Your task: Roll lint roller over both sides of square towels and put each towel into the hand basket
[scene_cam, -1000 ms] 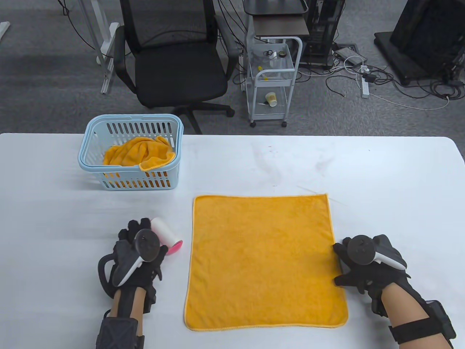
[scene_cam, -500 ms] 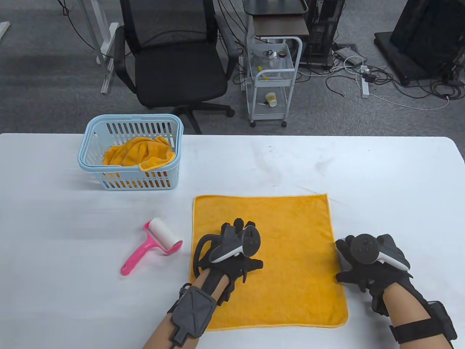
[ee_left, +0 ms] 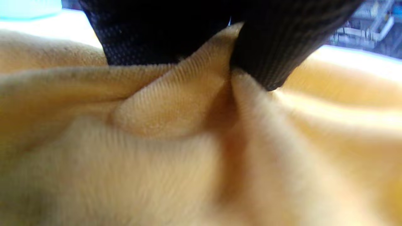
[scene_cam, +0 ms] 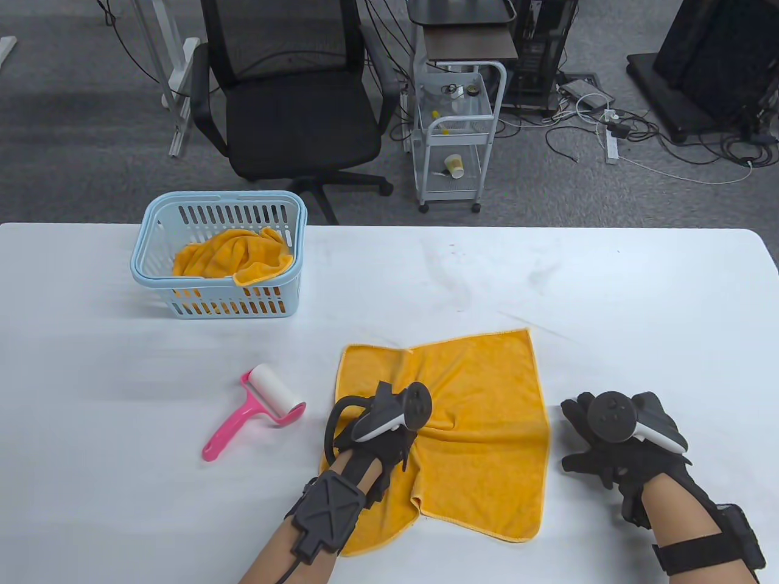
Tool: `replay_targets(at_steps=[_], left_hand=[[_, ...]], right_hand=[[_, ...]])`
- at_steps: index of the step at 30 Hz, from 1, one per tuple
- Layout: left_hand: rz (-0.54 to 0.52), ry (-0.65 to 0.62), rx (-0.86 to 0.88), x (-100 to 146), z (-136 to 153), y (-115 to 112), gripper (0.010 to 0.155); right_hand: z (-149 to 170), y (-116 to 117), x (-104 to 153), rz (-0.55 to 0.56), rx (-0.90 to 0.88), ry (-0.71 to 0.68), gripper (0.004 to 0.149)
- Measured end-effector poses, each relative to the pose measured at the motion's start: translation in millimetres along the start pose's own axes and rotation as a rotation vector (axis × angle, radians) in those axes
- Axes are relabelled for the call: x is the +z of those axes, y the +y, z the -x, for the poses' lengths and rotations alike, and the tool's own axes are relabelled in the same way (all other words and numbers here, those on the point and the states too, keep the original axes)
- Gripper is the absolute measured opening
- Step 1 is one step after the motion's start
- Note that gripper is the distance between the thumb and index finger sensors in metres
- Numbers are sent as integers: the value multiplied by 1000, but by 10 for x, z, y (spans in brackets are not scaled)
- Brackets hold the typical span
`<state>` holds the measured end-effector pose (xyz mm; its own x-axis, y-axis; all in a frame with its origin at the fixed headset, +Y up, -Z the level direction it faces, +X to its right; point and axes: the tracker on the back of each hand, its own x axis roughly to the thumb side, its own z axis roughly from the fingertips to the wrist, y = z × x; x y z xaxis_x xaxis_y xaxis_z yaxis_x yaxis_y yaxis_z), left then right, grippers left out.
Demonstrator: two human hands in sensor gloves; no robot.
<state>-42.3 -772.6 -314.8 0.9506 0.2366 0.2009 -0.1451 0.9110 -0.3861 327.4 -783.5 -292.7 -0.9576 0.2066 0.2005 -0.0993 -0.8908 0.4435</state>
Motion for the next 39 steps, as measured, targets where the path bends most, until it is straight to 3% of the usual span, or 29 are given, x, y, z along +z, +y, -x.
replay_targets(at_steps=[3, 7, 11, 14, 17, 20, 21, 23, 25, 26, 28, 34, 39], left_hand=[[-108, 0, 216, 120, 171, 438, 42], [-293, -6, 502, 321, 508, 1191, 41], [-538, 3, 786, 579, 979, 1930, 42], [-715, 46, 964, 745, 1350, 2322, 43], [-886, 77, 1057, 842, 1687, 2574, 43], [-1026, 155, 1056, 794, 1963, 2645, 43], [-1006, 179, 1008, 725, 2035, 2632, 44], [-901, 256, 947, 523, 2166, 2519, 52], [-688, 264, 917, 282, 2254, 2361, 68], [-613, 246, 927, 213, 2277, 2253, 69], [-633, 241, 889, 167, 2281, 2142, 69], [-581, 193, 721, 311, 2022, 2069, 69], [-585, 121, 537, 659, 1444, 2082, 72]], right_hand=[[-8, 1, 6, 2, -3, -4, 96], [-29, 15, -14, -4, 3, -7, 96], [-56, 21, -26, -7, 9, -8, 96], [-72, 21, -30, -4, 17, -8, 96], [-84, 22, -35, -6, 20, -4, 96], [-105, 24, -40, -9, 29, 1, 96], [-112, 22, -42, -12, 29, 1, 96], [-131, 13, -42, -10, 30, -2, 96], [-144, 3, -37, -6, 38, -1, 96], [-150, -1, -34, -6, 41, -2, 96], [-155, -3, -34, -5, 43, -2, 96], [-159, 6, -38, -13, 42, 4, 96], [-180, 2, -32, 1, 51, -4, 95]])
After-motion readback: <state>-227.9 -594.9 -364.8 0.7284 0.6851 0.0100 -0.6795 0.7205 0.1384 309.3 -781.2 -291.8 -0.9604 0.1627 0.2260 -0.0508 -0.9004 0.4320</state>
